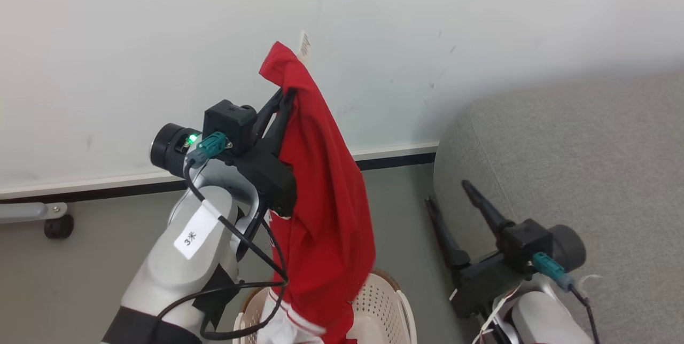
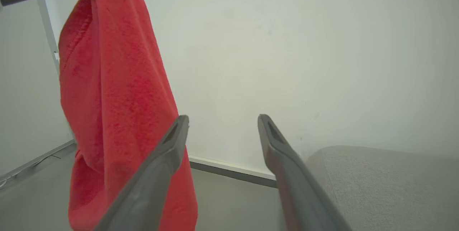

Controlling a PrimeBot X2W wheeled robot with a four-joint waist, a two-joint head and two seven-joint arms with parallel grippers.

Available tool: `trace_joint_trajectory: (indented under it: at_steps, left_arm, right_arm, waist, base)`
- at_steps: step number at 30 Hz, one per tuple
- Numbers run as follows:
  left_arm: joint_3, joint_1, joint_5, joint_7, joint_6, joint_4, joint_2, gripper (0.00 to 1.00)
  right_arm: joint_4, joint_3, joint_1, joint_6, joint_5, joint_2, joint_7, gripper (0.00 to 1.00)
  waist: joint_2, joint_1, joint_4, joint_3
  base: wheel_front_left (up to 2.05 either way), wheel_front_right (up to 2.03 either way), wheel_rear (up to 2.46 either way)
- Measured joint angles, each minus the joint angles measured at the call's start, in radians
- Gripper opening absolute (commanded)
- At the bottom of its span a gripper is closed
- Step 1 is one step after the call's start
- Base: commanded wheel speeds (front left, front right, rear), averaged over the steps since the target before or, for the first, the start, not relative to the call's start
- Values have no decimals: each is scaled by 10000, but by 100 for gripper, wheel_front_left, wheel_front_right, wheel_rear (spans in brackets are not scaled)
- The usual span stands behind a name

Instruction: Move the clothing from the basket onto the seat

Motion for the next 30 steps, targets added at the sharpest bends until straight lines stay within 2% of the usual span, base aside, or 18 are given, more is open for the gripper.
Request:
trace_joint_trajectory:
  at_steps: [11, 17, 27, 30]
  left_arm:
    - [-541, -4, -278, 502, 146, -33, -58, 0]
    - [-1198, -18, -612, 711, 290, -520, -52, 0]
    - [-2224, -470, -1444, 1051, 805, -1227, -38, 0]
    - [-2600, -616, -1705, 1154, 922, -1392, -23, 0]
  right_arm:
    - [134, 1298, -128, 336, 174, 123, 0, 100]
    - [374, 1837, -454, 337, 570, 119, 0, 100]
    - [1300, 2895, -1708, 334, 1310, 115, -2, 100]
    - [1770, 3152, -2016, 232, 1509, 113, 0, 100]
  waist:
    - [1, 1, 119, -185]
    - [1, 1, 269, -190]
    - [2, 2, 479, 5]
    - [2, 2, 552, 83]
  base:
    - [0, 0, 0]
    - [0, 0, 0]
    - [0, 0, 0]
    - [0, 0, 0]
